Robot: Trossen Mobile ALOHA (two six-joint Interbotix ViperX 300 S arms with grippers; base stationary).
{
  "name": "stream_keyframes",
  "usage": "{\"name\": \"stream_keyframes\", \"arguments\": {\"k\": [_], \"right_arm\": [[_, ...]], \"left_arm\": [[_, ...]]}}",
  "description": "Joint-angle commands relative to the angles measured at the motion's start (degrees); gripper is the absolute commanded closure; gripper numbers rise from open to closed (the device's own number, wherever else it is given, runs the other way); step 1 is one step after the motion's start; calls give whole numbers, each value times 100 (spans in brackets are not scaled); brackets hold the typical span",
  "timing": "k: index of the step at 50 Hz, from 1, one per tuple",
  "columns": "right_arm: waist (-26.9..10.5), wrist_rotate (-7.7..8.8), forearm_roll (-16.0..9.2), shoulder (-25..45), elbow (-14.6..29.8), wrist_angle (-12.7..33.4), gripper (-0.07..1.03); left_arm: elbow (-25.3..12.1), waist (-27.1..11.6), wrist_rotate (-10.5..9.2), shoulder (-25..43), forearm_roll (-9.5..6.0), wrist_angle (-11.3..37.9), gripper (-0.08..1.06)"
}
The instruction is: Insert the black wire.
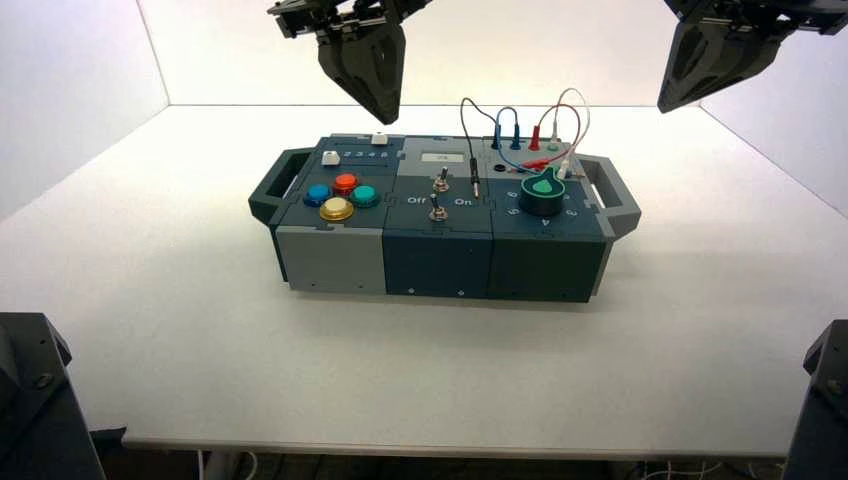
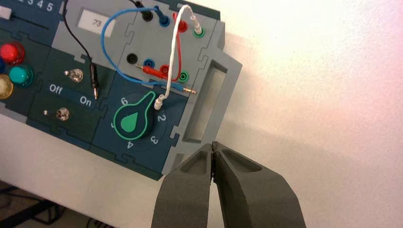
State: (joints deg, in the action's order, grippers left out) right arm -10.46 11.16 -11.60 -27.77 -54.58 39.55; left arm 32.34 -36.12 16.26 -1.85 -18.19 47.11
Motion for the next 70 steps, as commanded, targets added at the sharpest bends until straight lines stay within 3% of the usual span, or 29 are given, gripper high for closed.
{"name": "stream_keyframes", "arguments": {"k": [1, 17, 25, 35, 40, 50, 61, 70], "right_arm": [[-9, 0, -70, -53, 132, 88, 98], [-79, 9, -149, -299, 369, 527, 98], [-272, -9, -255, -475, 492, 809, 78], [-457, -18, -501, -448, 686, 1143, 71], [-554, -18, -580, -404, 773, 1143, 62], [-879, -35, -747, -62, 984, 1143, 61], [-1204, -281, -773, 562, 1274, 773, 56], [-1354, -413, -782, 1081, 1503, 589, 55]], "left_arm": [[-44, 26, 18, -202, -18, 0, 101], [-167, 26, -26, -545, -26, 229, 101], [-264, 97, -176, -861, -26, 694, 101], [-237, 466, -343, -1301, -18, 1116, 101], [-193, 765, -352, -1494, -26, 1327, 101], [18, 1213, -352, -1802, -44, 1521, 101], [211, 1292, -352, -2206, -97, 1485, 101], [413, 1292, -422, -2812, -308, 1266, 101]]}}
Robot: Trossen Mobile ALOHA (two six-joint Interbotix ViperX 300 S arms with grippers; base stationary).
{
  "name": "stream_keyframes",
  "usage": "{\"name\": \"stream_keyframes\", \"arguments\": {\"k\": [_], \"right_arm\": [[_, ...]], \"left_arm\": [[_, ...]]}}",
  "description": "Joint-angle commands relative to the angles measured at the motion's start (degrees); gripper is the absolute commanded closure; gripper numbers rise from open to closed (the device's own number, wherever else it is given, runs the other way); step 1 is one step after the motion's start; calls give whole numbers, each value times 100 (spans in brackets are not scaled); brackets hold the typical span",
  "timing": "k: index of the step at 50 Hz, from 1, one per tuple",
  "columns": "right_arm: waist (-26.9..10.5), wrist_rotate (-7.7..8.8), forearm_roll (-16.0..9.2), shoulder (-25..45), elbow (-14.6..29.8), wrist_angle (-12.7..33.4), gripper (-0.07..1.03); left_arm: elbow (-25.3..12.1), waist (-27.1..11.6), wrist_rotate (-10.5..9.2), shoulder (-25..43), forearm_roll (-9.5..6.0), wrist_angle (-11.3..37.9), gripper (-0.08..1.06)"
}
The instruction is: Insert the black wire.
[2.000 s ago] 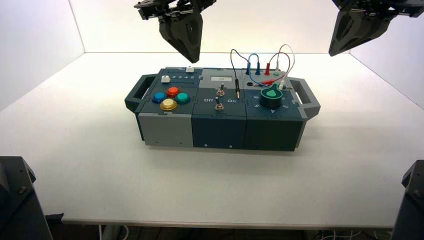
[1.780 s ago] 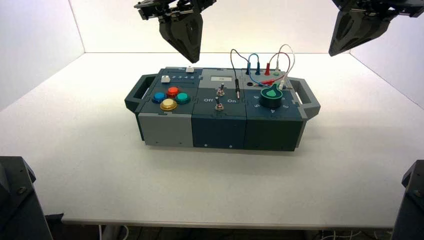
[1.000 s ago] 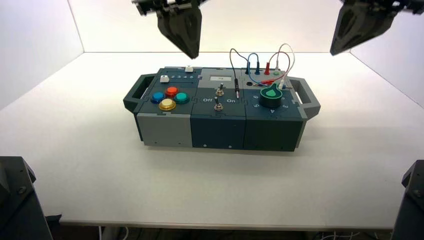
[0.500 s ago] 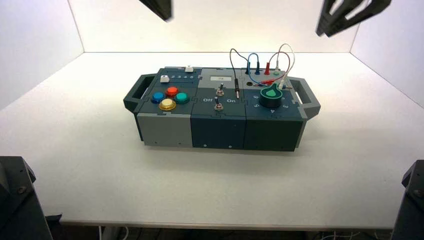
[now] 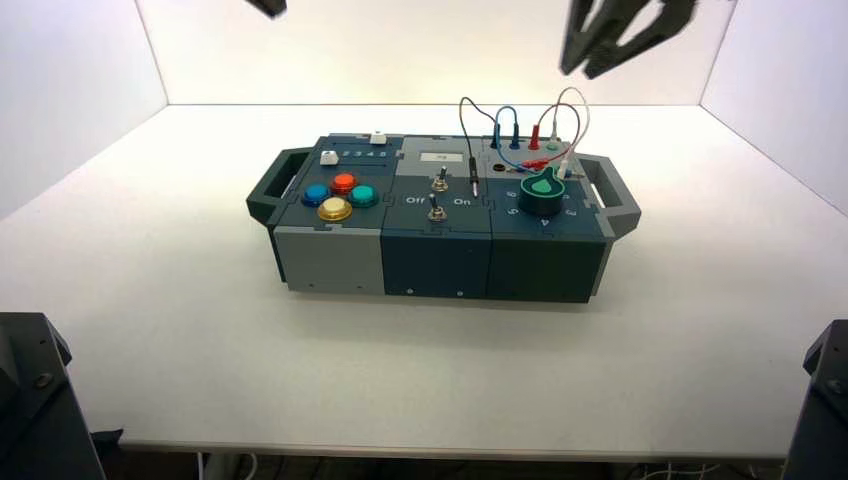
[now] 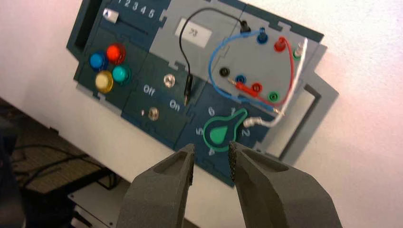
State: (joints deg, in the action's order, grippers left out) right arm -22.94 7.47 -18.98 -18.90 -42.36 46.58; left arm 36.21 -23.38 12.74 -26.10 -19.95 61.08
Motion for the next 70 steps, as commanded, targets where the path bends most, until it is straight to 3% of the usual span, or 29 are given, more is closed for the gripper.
{"name": "stream_keyframes", "arguments": {"k": [1, 7, 14, 24, 44, 54, 70], "right_arm": [[-132, -53, -53, 220, 290, -123, 55], [-360, -202, -53, 598, 439, -299, 53], [-563, -308, -62, 932, 527, -483, 53], [-747, -308, -185, 1433, 598, -615, 53], [-756, -264, -167, 2065, 853, -835, 53], [-756, -246, -141, 2355, 1063, -853, 53], [-756, -237, -53, 2619, 1230, -949, 54]], "left_arm": [[62, 18, -88, -448, -158, -167, 101], [299, 18, -158, -782, -316, -431, 101], [571, 18, -211, -1020, -352, -686, 101], [703, 18, -264, -1063, -352, -703, 101], [835, 18, -299, -1257, -413, -703, 101], [826, 18, -44, -1354, -712, -378, 101], [861, 18, 26, -1406, -721, -343, 101]]}}
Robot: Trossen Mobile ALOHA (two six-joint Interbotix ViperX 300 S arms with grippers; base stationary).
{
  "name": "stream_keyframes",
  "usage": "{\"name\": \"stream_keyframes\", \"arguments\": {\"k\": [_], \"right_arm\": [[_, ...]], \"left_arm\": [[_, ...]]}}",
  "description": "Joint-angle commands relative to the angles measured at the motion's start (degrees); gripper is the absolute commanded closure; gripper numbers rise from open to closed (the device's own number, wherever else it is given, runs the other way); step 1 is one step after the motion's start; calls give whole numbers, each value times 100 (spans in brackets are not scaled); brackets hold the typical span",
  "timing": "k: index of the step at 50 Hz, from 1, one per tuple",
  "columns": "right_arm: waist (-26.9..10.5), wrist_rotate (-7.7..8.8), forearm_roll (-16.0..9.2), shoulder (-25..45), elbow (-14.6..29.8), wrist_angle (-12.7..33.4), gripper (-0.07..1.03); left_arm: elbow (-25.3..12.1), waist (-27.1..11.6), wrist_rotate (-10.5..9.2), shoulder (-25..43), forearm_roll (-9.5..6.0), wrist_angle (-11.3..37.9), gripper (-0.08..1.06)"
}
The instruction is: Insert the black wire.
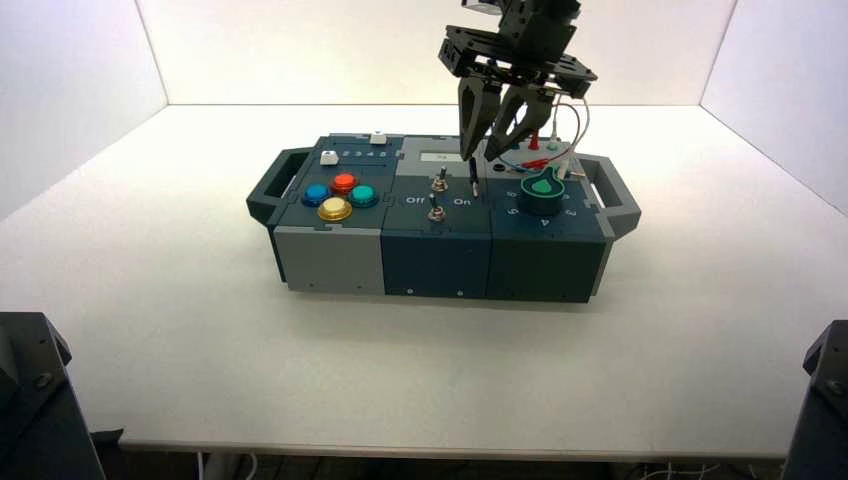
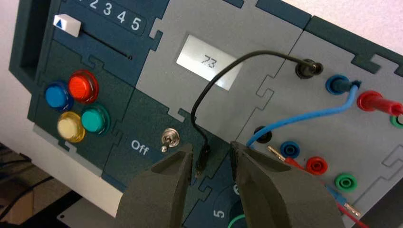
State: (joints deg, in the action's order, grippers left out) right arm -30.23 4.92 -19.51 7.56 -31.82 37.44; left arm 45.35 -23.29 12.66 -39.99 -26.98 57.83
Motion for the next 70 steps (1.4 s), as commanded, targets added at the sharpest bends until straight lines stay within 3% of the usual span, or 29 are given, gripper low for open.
{"name": "stream_keyframes", "arguments": {"k": [1, 9, 52, 60, 70], "right_arm": [[-26, 18, 0, -9, 176, -35, 54], [-26, 18, 0, 97, 211, 0, 60], [-62, 18, 0, -105, 176, 220, 61], [-114, 18, 0, -9, 176, 229, 71], [-158, 9, 0, 97, 193, 229, 71]], "left_arm": [[-53, 9, 35, -18, -26, -18, 101], [-44, 9, 35, -9, -18, -9, 101], [-62, 9, -35, -9, -35, 18, 101], [-62, 9, -44, -18, -35, 18, 101], [-53, 9, -53, -26, -44, 26, 101]]}}
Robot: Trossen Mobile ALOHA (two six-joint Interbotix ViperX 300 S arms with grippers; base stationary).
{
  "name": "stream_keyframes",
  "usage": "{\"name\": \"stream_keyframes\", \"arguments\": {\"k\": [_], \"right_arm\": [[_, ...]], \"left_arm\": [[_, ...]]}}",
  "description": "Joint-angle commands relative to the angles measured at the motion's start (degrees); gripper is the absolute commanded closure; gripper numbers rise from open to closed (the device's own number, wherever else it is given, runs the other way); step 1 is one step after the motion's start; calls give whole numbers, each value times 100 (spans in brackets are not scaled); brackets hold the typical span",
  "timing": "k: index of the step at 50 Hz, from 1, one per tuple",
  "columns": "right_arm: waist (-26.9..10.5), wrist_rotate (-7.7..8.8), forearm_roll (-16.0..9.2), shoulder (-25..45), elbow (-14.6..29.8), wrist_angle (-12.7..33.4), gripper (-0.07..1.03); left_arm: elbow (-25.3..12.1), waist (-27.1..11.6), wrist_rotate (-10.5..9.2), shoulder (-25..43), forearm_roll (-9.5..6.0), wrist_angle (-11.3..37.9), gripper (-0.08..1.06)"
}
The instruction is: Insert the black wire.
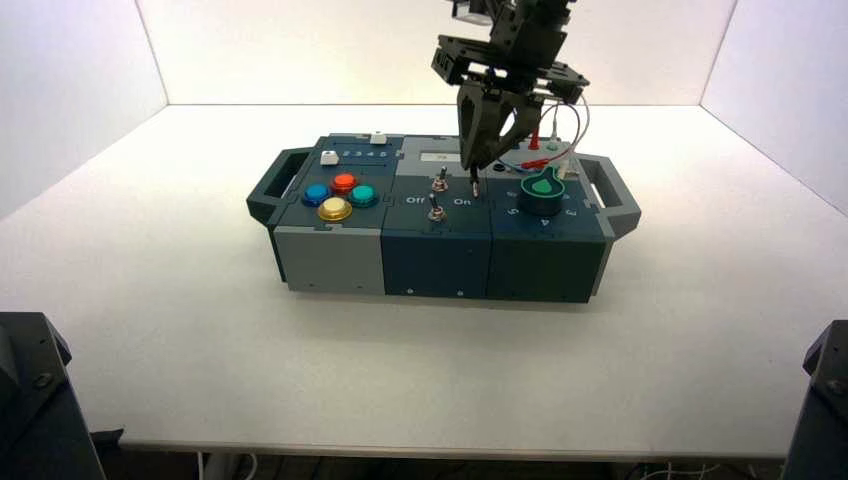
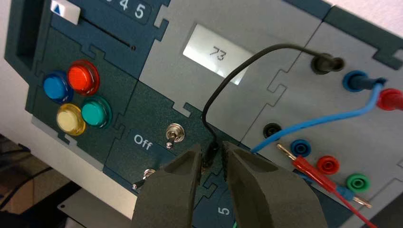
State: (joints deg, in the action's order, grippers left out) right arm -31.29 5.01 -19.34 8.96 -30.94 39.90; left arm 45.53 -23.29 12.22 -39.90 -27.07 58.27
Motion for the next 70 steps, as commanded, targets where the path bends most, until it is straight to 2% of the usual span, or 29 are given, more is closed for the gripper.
{"name": "stream_keyframes", "arguments": {"k": [1, 8, 14, 17, 24, 32, 54, 70], "right_arm": [[-53, 0, -18, -35, 105, -18, 71], [-53, 0, -18, 0, 105, -18, 76], [-53, 18, 26, -9, 105, -18, 94], [-53, 26, 62, -26, 105, -26, 99], [-53, 26, 79, -44, 88, -79, 99], [-53, 0, 79, -167, -35, -343, 99], [-44, -35, 79, -668, -606, -1503, 99], [-35, -35, 237, -747, -949, -2241, 98]], "left_arm": [[-70, 9, -9, -35, -35, -26, 101], [-70, 9, -9, -53, -35, -9, 101], [-70, 9, -9, -62, -26, 0, 101], [-62, 9, -9, -62, -26, 9, 101], [-62, 9, -9, -70, -35, 26, 101], [-62, 9, -9, -105, -35, 26, 101], [-62, 9, -9, -141, -35, 53, 101], [-70, 9, -9, -176, -35, 79, 101]]}}
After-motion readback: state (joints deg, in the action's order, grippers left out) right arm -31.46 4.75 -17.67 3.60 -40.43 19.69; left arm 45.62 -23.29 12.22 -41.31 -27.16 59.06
